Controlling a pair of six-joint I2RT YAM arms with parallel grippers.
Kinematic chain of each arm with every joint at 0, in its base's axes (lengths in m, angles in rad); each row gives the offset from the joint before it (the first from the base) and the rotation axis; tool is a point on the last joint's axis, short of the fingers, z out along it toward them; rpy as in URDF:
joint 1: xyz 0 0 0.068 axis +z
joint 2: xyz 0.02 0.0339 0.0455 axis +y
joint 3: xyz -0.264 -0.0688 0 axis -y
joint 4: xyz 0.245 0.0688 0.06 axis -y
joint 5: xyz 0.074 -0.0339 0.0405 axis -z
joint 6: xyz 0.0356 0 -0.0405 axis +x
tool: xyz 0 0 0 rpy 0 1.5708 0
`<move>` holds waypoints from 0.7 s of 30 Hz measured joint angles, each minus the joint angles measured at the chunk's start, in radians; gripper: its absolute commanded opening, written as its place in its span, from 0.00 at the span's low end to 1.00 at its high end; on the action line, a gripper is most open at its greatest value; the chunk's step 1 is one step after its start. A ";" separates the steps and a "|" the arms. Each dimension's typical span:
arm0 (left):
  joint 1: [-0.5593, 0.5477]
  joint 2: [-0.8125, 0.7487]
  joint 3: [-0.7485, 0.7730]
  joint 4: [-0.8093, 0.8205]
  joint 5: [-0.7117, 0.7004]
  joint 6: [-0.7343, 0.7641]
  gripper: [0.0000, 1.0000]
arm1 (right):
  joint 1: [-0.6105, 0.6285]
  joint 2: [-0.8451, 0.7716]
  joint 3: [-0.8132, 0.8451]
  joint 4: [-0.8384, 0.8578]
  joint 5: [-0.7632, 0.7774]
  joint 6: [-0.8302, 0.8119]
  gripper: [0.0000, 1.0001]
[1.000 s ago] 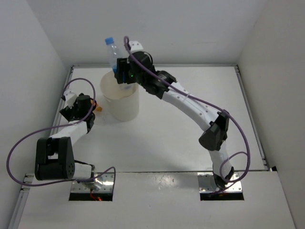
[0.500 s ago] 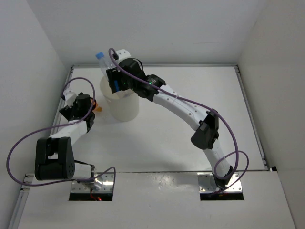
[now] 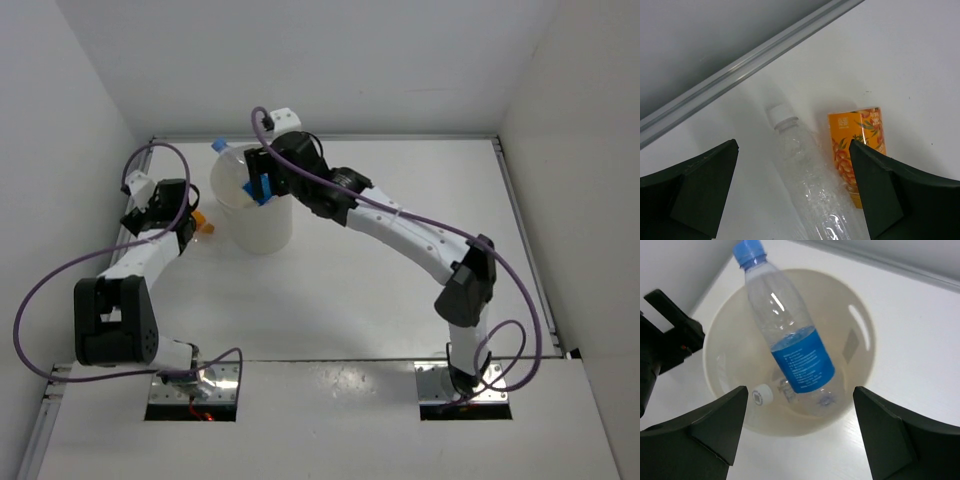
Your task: Put the plastic bottles in the bin
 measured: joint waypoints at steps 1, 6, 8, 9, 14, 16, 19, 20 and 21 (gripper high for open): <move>0.003 0.009 0.016 -0.017 0.000 -0.008 1.00 | -0.001 -0.037 -0.044 0.015 0.015 0.006 0.87; 0.056 0.041 0.062 -0.108 0.005 -0.080 1.00 | -0.005 -0.191 -0.219 0.098 0.108 0.057 0.87; 0.080 0.046 0.069 -0.147 0.017 -0.113 1.00 | -0.007 -0.225 -0.264 0.118 0.151 0.085 0.87; 0.090 0.047 0.070 -0.166 0.027 -0.127 1.00 | -0.008 -0.241 -0.290 0.124 0.173 0.106 0.87; 0.124 0.047 0.074 -0.203 0.113 -0.154 1.00 | -0.021 -0.305 -0.434 0.147 0.266 0.175 0.87; 0.133 0.047 0.078 -0.205 0.147 -0.154 1.00 | -0.029 -0.310 -0.447 0.141 0.287 0.192 0.87; 0.141 0.047 0.087 -0.208 0.202 -0.172 1.00 | -0.040 -0.313 -0.447 0.138 0.309 0.212 0.87; 0.146 0.047 0.089 -0.210 0.222 -0.186 1.00 | -0.042 -0.315 -0.447 0.138 0.311 0.216 0.87; 0.155 0.047 0.091 -0.211 0.240 -0.200 1.00 | -0.044 -0.315 -0.447 0.137 0.312 0.219 0.87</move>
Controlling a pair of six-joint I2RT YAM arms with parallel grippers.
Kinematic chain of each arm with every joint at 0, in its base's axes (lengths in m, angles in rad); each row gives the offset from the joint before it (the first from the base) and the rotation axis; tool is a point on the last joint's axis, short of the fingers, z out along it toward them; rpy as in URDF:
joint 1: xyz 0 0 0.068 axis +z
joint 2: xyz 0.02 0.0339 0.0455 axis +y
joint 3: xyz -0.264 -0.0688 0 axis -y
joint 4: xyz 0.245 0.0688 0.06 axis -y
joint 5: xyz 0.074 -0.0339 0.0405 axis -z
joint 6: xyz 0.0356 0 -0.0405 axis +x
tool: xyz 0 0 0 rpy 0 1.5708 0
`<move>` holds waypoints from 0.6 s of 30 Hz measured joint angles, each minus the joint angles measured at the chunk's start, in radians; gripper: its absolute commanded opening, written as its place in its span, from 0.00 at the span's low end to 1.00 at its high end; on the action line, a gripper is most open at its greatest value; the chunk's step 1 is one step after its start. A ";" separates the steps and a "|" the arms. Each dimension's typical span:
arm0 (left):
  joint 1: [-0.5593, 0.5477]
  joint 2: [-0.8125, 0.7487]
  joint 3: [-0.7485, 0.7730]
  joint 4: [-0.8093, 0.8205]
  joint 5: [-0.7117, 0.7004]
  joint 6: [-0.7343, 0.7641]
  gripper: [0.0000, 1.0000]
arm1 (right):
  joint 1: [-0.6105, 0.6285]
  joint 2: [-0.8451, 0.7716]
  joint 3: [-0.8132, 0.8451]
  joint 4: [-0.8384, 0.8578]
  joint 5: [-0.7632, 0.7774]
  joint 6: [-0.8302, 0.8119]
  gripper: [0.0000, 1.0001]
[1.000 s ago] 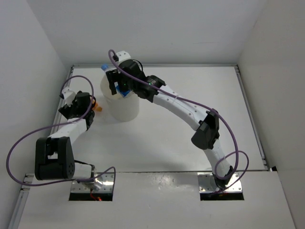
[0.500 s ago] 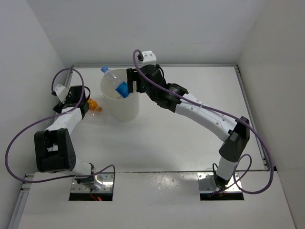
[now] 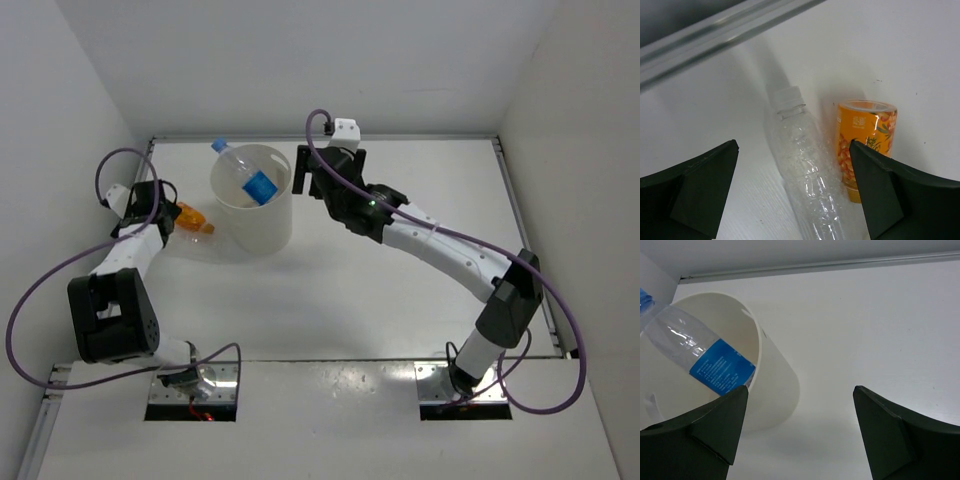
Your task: Put the plastic bottles in the bin
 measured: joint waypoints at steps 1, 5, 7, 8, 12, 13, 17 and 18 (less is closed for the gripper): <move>0.009 0.000 0.000 -0.001 0.018 -0.015 1.00 | -0.002 0.000 0.000 0.000 0.000 0.004 0.87; 0.047 0.000 0.002 -0.026 0.076 -0.073 1.00 | -0.007 0.000 0.000 -0.011 -0.001 0.020 0.87; 0.058 0.001 0.007 -0.047 0.092 -0.100 1.00 | -0.010 0.000 0.000 -0.013 -0.003 0.024 0.87; 0.063 0.002 0.009 -0.054 0.101 -0.114 1.00 | -0.011 0.000 0.000 -0.017 -0.004 0.026 0.87; 0.075 0.013 0.008 -0.058 0.163 -0.150 1.00 | -0.022 0.000 0.000 -0.030 -0.008 0.037 0.87; 0.079 0.015 0.006 -0.050 0.183 -0.155 1.00 | -0.024 0.000 0.000 -0.032 -0.009 0.041 0.87; 0.095 0.025 -0.035 0.028 0.296 -0.168 1.00 | -0.034 0.000 -0.001 -0.037 -0.016 0.046 0.87; 0.096 0.032 -0.040 0.037 0.315 -0.171 1.00 | -0.036 0.000 -0.002 -0.037 -0.018 0.047 0.87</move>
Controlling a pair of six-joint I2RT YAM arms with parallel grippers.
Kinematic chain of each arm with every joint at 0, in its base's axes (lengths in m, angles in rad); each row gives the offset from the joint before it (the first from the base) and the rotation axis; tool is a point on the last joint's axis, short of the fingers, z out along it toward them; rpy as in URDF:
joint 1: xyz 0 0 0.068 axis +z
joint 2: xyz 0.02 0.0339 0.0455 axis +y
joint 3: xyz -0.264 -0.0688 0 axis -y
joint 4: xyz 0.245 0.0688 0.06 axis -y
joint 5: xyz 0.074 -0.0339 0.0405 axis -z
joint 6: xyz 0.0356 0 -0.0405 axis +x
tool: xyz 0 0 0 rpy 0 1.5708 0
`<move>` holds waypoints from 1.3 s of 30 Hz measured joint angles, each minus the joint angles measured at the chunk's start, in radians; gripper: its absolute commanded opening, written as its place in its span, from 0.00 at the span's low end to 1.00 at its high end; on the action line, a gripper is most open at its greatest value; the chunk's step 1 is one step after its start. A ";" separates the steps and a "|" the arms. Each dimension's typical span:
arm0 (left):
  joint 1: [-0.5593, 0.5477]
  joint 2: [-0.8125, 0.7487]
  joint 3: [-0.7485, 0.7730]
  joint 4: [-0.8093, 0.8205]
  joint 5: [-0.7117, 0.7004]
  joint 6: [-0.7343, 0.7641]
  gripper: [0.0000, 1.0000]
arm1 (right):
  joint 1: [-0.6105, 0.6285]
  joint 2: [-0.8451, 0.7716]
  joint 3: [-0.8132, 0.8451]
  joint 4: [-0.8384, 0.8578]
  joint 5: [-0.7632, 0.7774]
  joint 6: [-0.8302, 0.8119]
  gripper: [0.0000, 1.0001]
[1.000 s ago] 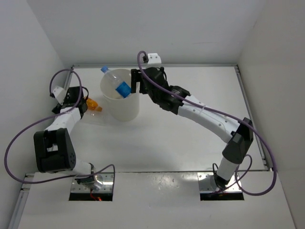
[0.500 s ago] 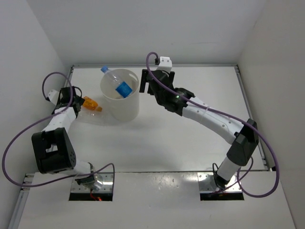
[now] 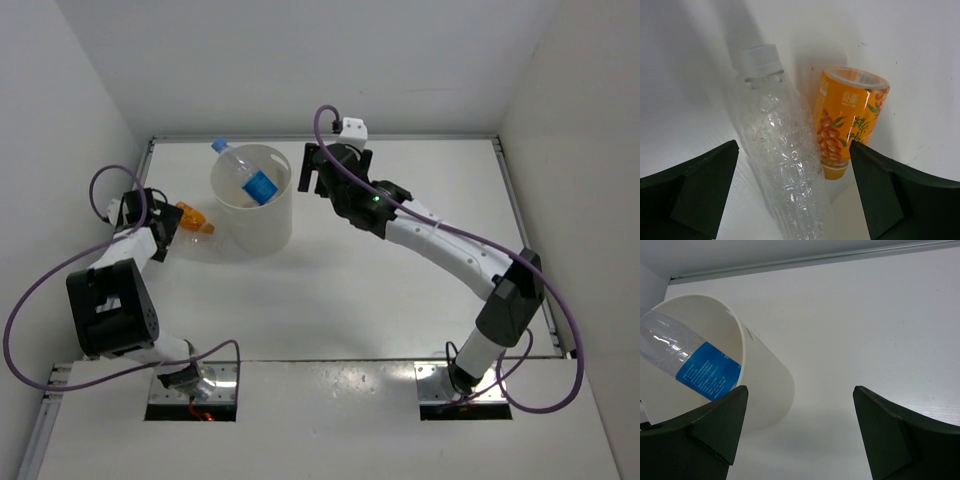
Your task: Put the plastic bottles in the bin
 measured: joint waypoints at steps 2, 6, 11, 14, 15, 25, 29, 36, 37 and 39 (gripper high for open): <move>0.000 0.018 -0.007 0.016 0.037 -0.010 1.00 | -0.006 0.000 -0.001 -0.002 -0.006 0.001 0.87; 0.000 0.039 -0.015 0.036 0.080 -0.021 1.00 | -0.015 0.000 -0.001 -0.006 -0.021 0.007 0.87; 0.000 0.049 -0.022 0.045 0.090 -0.026 1.00 | -0.027 0.000 -0.001 -0.013 -0.038 0.013 0.87; 0.000 0.052 -0.031 0.050 0.091 -0.035 0.94 | -0.035 0.003 -0.001 -0.015 -0.047 0.019 0.87; 0.000 0.055 -0.034 0.049 0.091 -0.037 0.93 | -0.039 0.006 -0.001 -0.016 -0.050 0.020 0.87; 0.000 0.094 -0.055 0.054 0.092 -0.059 0.74 | -0.060 0.041 -0.001 -0.049 -0.080 0.027 0.87; 0.000 0.119 -0.055 0.066 0.106 -0.069 0.68 | -0.074 0.042 -0.001 -0.060 -0.085 0.034 0.87; 0.001 0.130 -0.053 0.097 0.126 -0.065 0.36 | -0.103 0.042 -0.001 -0.081 -0.096 0.051 0.87; 0.001 0.131 -0.049 0.094 0.126 -0.061 0.30 | -0.105 0.042 -0.001 -0.083 -0.097 0.053 0.87; 0.001 0.137 -0.037 0.085 0.126 -0.042 0.23 | -0.109 0.042 -0.001 -0.090 -0.101 0.059 0.87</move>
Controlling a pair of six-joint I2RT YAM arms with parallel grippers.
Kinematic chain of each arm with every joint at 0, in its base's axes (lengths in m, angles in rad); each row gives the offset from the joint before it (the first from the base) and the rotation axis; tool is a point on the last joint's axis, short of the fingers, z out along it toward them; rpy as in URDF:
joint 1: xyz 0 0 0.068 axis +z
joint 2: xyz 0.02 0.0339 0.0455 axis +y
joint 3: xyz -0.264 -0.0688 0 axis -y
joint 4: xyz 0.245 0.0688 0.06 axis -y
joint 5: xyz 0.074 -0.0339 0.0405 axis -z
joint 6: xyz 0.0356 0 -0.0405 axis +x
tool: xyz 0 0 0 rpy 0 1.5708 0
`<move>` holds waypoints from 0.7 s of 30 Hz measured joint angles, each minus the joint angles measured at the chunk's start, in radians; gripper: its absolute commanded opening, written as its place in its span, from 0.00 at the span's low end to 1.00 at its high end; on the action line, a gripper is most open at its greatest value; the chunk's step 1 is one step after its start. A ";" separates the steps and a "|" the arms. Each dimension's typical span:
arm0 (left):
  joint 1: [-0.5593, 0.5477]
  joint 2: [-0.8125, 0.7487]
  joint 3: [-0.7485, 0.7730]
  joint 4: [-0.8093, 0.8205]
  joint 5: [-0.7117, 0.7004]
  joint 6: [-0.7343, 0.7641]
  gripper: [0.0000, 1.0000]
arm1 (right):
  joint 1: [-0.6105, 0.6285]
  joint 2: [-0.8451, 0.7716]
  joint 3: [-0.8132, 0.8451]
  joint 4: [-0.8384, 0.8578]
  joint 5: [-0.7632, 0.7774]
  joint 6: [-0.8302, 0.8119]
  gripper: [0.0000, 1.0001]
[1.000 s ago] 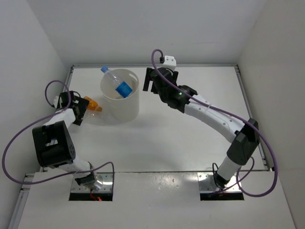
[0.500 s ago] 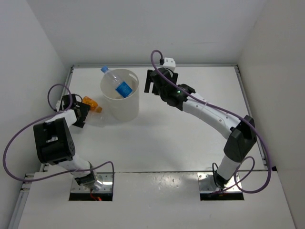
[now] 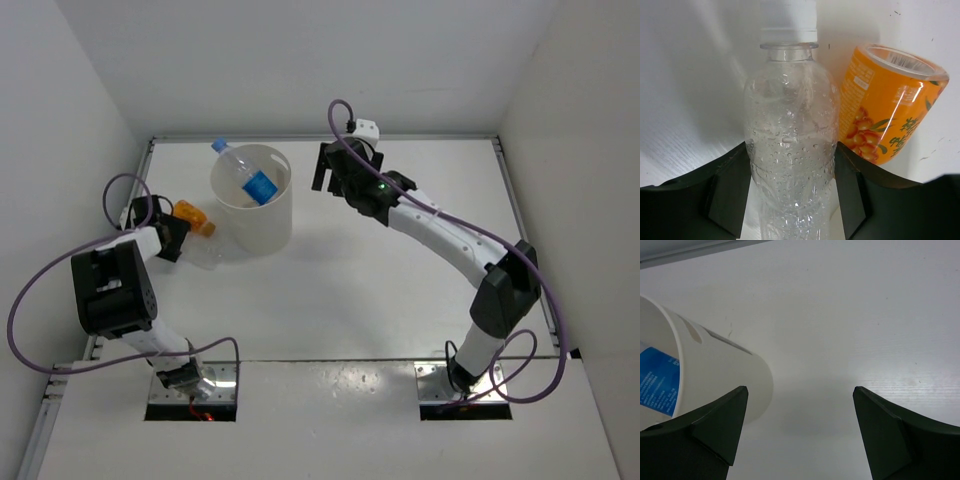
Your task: Put the plastic bottles in the bin
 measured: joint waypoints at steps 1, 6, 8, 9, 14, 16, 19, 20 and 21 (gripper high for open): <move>0.000 0.003 0.009 -0.007 0.000 0.010 0.23 | -0.003 0.000 0.000 -0.003 -0.002 0.003 0.87; 0.000 0.010 0.087 -0.066 -0.030 0.067 0.23 | -0.015 0.000 0.000 -0.010 -0.015 0.020 0.87; 0.000 0.010 0.129 -0.080 -0.053 0.088 0.23 | -0.015 0.000 0.000 -0.013 -0.018 0.024 0.87; 0.000 0.010 0.154 -0.083 -0.064 0.100 0.23 | -0.015 0.000 -0.003 -0.012 -0.019 0.026 0.87; 0.000 0.010 0.286 -0.096 -0.098 0.153 0.23 | -0.025 0.000 -0.040 -0.012 -0.021 0.040 0.87; 0.000 0.010 0.348 -0.114 -0.110 0.179 0.23 | -0.029 0.000 -0.054 -0.014 -0.023 0.044 0.87; 0.000 0.014 0.464 -0.135 -0.147 0.223 0.23 | -0.034 0.000 -0.066 -0.014 -0.024 0.047 0.87; 0.000 0.018 0.517 -0.136 -0.165 0.243 0.23 | -0.036 0.000 -0.070 -0.013 -0.024 0.048 0.87; 0.000 0.023 0.564 -0.137 -0.180 0.257 0.23 | -0.040 -0.004 -0.079 -0.011 -0.024 0.051 0.87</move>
